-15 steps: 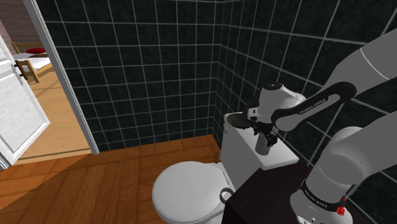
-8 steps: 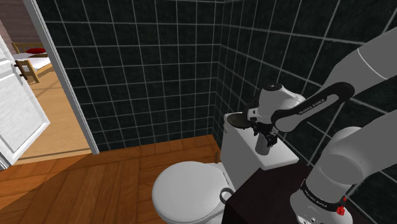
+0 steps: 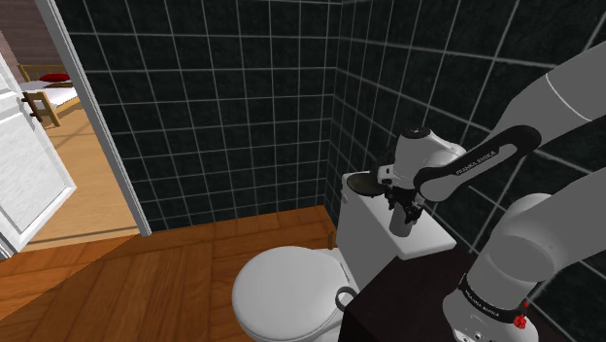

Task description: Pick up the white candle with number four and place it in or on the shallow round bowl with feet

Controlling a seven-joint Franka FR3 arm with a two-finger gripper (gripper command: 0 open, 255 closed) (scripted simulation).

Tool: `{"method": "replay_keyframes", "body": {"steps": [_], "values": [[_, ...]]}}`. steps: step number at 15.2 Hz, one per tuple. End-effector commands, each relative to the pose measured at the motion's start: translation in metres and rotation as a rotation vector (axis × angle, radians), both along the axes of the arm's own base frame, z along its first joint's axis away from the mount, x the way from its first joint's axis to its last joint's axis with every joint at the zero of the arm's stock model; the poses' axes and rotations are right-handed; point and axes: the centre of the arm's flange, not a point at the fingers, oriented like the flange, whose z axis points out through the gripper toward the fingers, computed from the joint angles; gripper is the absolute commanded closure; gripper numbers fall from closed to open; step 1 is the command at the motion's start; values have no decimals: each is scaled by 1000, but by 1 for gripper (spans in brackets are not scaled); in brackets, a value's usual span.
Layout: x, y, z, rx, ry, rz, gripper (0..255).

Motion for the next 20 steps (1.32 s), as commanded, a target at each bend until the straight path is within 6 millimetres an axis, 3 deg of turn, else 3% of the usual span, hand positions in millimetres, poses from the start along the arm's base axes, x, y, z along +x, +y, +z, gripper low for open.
{"method": "replay_keyframes", "body": {"steps": [1, 20], "values": [[0, 0, 0, 0, 1, -1, 255], [0, 0, 95, 0, 1, -1, 255]]}}
